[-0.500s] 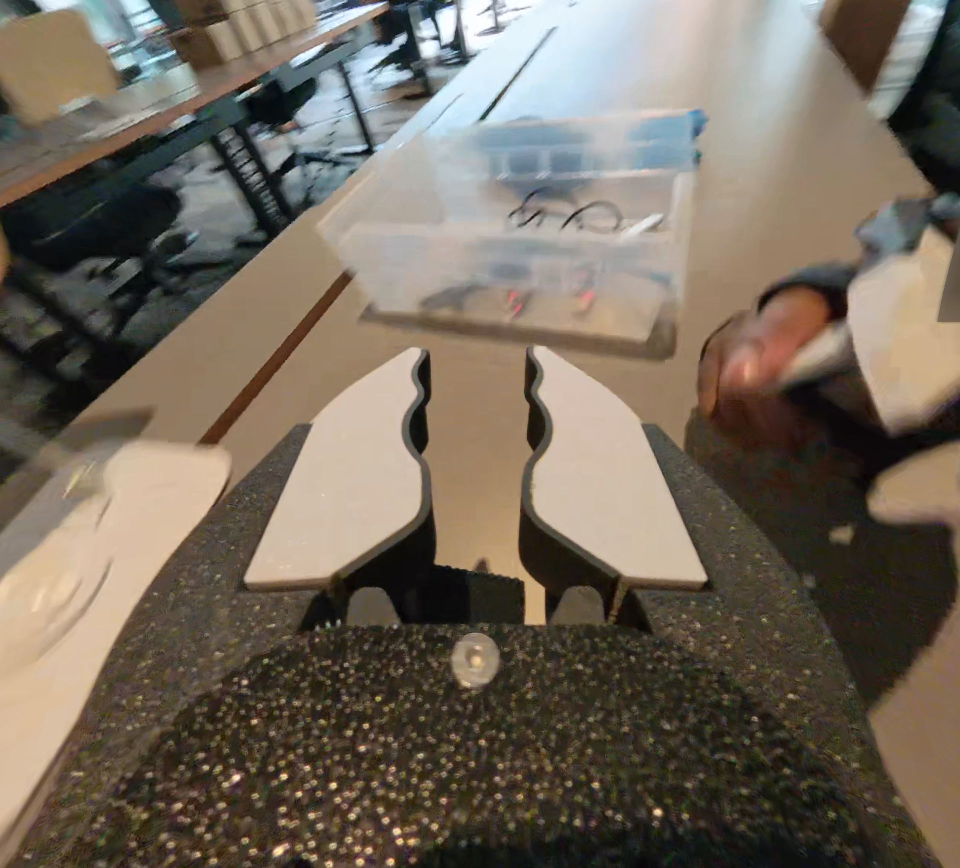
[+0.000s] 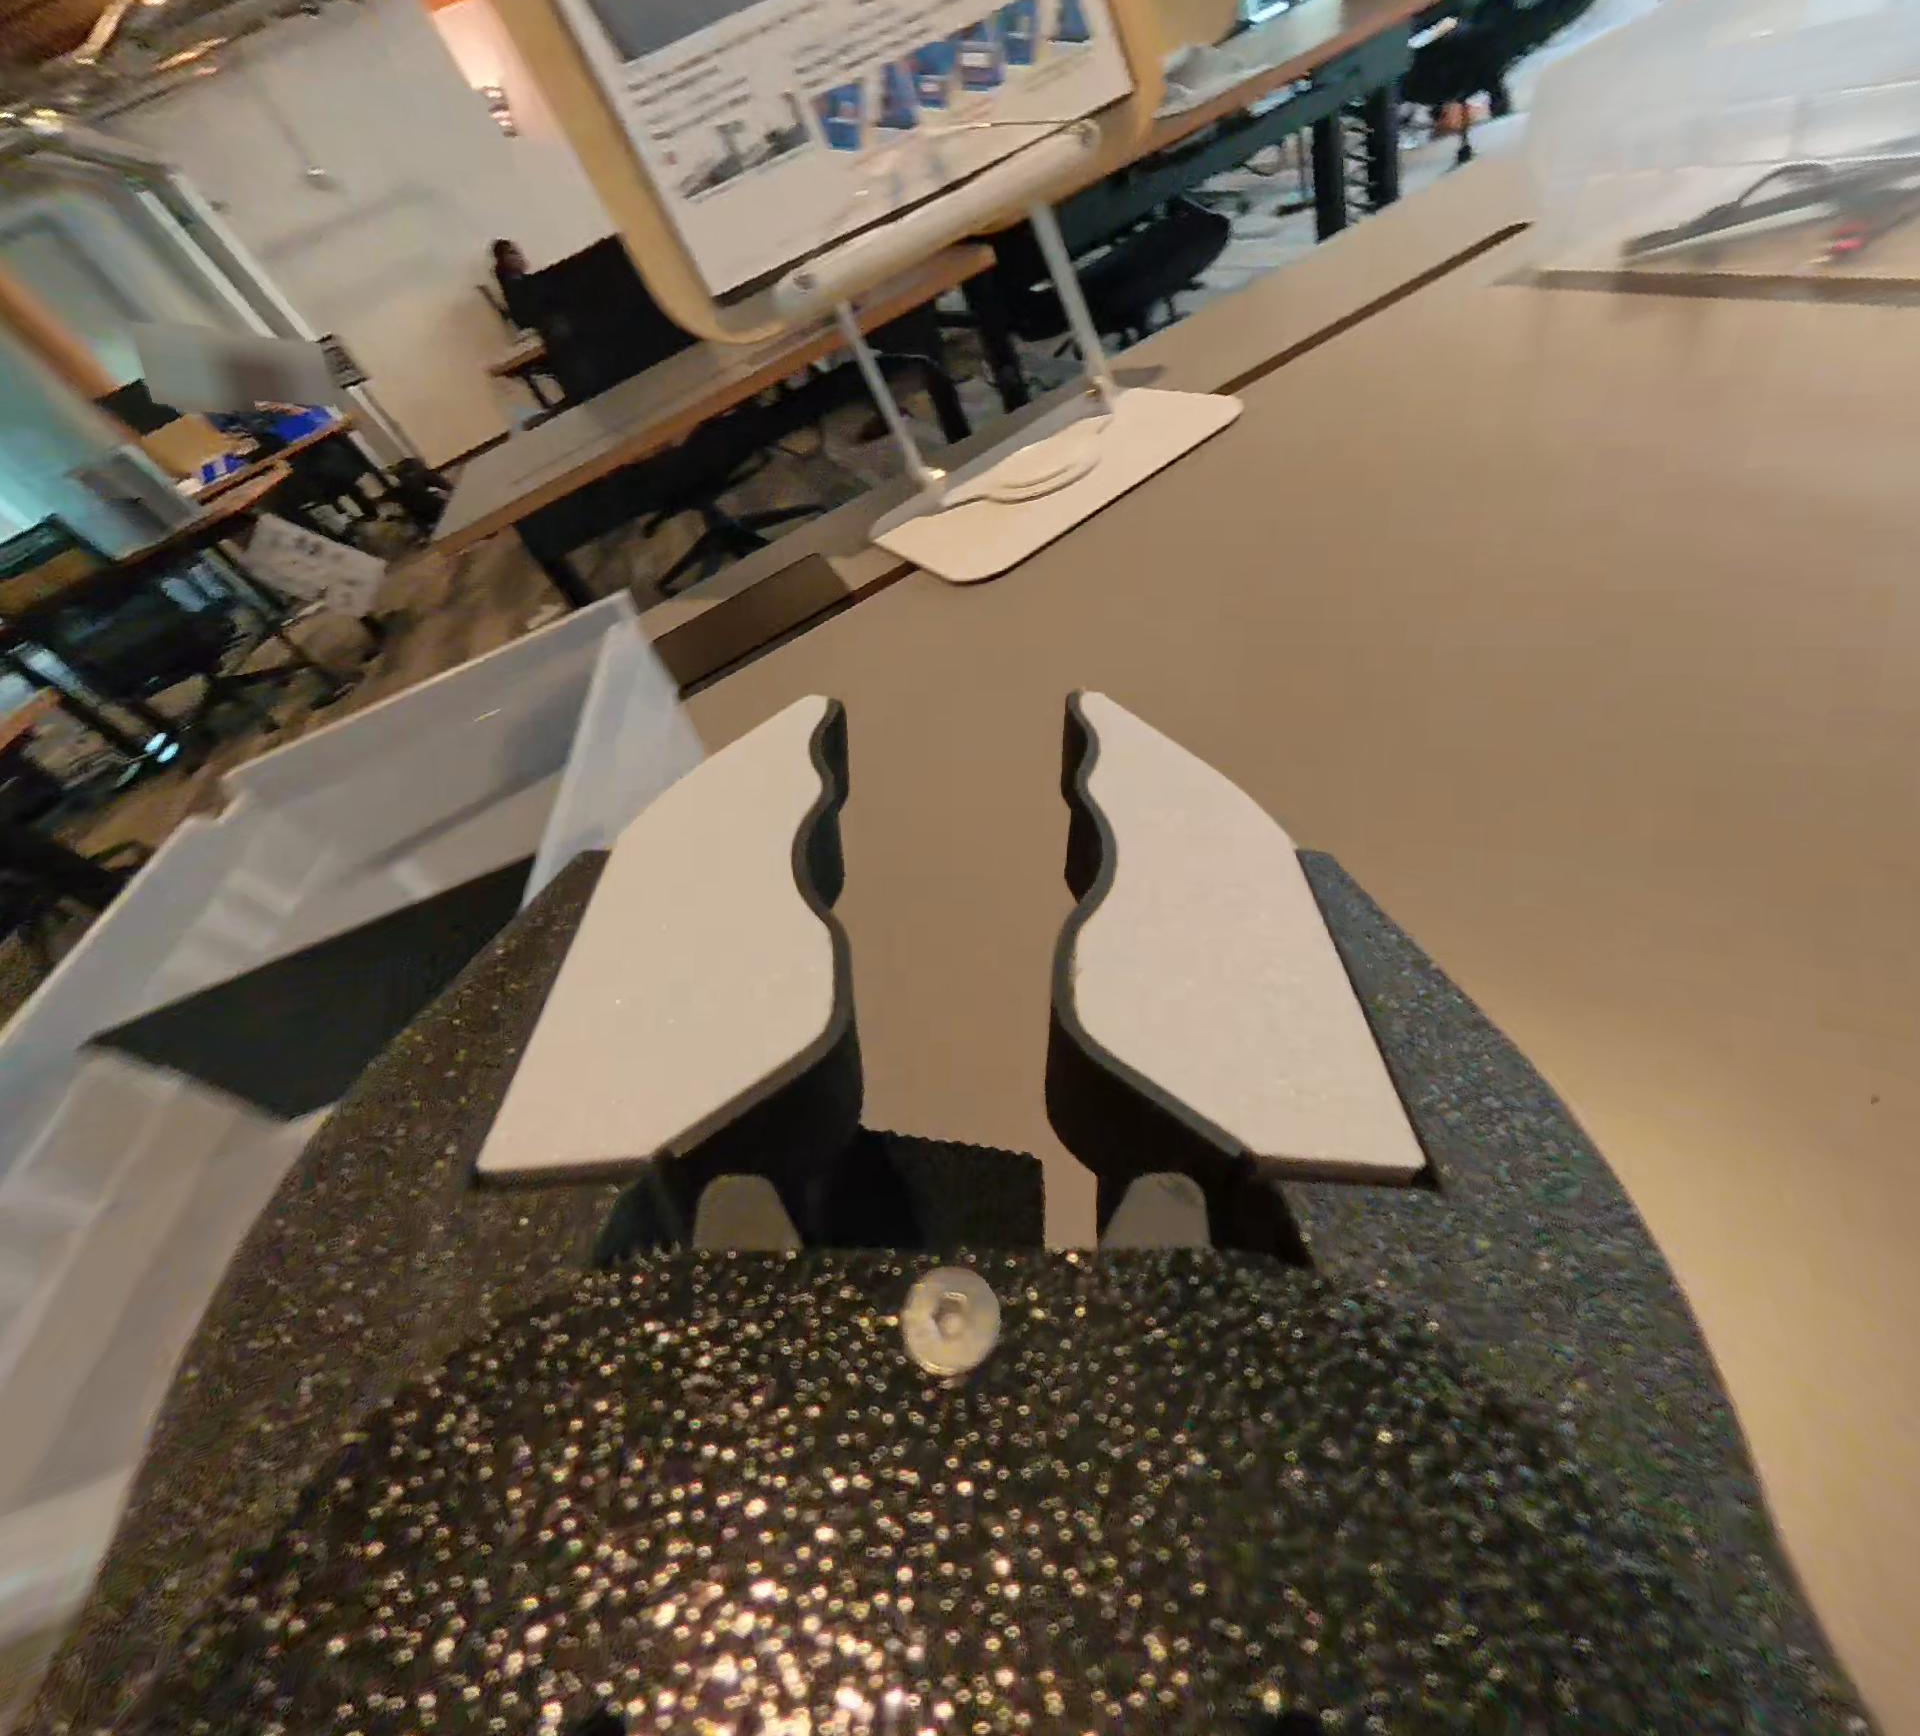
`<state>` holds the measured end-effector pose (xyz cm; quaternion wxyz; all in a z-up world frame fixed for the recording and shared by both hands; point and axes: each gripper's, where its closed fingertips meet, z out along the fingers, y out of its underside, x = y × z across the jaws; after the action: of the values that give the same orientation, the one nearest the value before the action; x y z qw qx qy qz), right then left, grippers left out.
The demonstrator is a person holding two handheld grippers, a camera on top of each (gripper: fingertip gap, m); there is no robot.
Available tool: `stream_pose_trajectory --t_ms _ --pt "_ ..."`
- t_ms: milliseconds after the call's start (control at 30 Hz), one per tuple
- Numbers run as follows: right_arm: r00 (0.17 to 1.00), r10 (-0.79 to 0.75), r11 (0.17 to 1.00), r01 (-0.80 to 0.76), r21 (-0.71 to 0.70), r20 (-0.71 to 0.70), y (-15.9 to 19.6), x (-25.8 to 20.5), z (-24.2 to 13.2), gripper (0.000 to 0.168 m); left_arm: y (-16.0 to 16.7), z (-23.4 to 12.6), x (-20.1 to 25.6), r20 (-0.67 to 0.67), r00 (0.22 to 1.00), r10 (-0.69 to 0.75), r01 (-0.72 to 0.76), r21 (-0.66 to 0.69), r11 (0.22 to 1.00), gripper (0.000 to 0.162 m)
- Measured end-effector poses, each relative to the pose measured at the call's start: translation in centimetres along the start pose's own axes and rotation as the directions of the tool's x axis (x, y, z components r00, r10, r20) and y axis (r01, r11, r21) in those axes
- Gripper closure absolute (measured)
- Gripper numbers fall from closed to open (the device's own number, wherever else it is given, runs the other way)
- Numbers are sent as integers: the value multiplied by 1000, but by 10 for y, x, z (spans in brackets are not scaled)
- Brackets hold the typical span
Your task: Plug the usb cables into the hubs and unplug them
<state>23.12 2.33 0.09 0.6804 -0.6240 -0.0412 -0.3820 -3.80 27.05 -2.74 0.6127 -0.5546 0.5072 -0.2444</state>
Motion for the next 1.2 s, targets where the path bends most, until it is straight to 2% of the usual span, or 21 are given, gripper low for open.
stream_pose_trajectory --t_ms 100,167,300,400,467,567,667,867,1033,1200 --pt "979 56 994 -74 -85 -197 21 46 -22 139 10 -32 -22 86 996 -15 14 10 1000 122" --pt "956 126 973 -171 -155 -265 42 67 -28 131 16 -48 -36 143 990 -22 21 9 1000 122" --pt "927 260 882 -343 -324 -272 95 71 -24 116 22 -60 -50 177 980 -86 86 8 996 116" --pt "909 330 813 -411 -412 -256 123 64 -19 115 24 -56 -60 196 977 -88 92 -8 996 114" --pt "906 335 796 -418 -437 -258 133 65 -17 117 24 -50 -71 218 973 -70 79 -36 996 113" --pt "907 343 784 -419 -458 -243 139 62 -13 122 30 -39 -90 255 966 -49 72 -83 994 111" --pt "927 296 800 -373 -470 -232 138 59 -9 130 40 -34 -103 283 956 -78 102 -71 992 111" --pt "940 245 796 -336 -504 -239 143 58 -8 138 78 -15 -99 244 963 -109 142 -120 983 111" --pt "942 220 790 -325 -519 -254 145 60 -8 147 92 -11 -106 264 960 -88 141 -186 972 111" --pt "957 162 797 -271 -540 -241 145 55 -8 159 115 -7 -102 218 971 -96 157 -286 945 126"
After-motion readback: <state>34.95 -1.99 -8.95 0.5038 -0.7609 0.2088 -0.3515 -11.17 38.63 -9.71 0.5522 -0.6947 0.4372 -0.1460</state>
